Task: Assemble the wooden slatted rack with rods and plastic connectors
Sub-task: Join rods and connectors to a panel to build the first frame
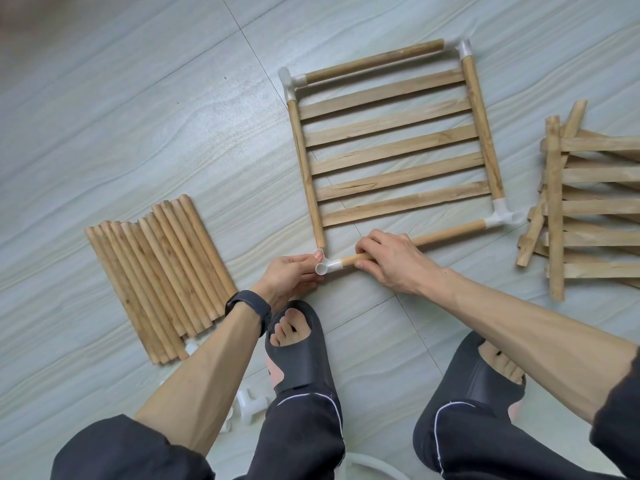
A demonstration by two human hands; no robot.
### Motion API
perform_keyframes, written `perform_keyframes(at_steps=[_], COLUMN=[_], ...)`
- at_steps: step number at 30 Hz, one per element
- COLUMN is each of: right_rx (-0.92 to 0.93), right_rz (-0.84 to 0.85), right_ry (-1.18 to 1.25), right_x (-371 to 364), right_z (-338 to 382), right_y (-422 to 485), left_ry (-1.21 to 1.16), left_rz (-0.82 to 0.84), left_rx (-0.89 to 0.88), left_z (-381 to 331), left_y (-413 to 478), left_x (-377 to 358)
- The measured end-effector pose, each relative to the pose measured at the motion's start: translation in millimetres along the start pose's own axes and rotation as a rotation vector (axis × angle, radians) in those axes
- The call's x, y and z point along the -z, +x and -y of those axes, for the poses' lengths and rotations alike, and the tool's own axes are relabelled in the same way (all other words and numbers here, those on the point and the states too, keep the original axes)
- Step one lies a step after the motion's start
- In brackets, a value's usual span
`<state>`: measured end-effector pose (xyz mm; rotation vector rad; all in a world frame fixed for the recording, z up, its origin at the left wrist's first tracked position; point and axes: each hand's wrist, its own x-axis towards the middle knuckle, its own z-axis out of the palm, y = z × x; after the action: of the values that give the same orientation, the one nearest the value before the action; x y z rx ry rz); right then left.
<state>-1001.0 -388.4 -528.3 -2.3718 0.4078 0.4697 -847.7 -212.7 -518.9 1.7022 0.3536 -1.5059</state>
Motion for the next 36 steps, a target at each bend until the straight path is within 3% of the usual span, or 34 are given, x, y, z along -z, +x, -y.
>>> perform_keyframes(at_steps=[21,25,28,30,33,36], right_rx=[-0.048,-0.063,-0.068,-0.098,-0.188,-0.251], right_rz=[0.026,0.203,0.137,0.058,0.127,0.094], right_ry=[0.042,-0.131,-0.191,-0.188,-0.104,0.046], right_x=[2,28,61,77,82,71], right_z=[16,24,27,26,27,38], right_y=[6,16,31,46,71,88], left_ry=[0.249,0.27,0.19,0.153,0.174,0.172], left_rz=[0.021,0.052,0.101,0.131,0.134,0.161], left_rx=[-0.099,-0.113,-0.105,-0.105,-0.114,-0.117], left_z=[-23,-22,-19,-18,-18,-19], left_y=[13,13,12,12,11,11], left_x=[3,2,4,6,4,1])
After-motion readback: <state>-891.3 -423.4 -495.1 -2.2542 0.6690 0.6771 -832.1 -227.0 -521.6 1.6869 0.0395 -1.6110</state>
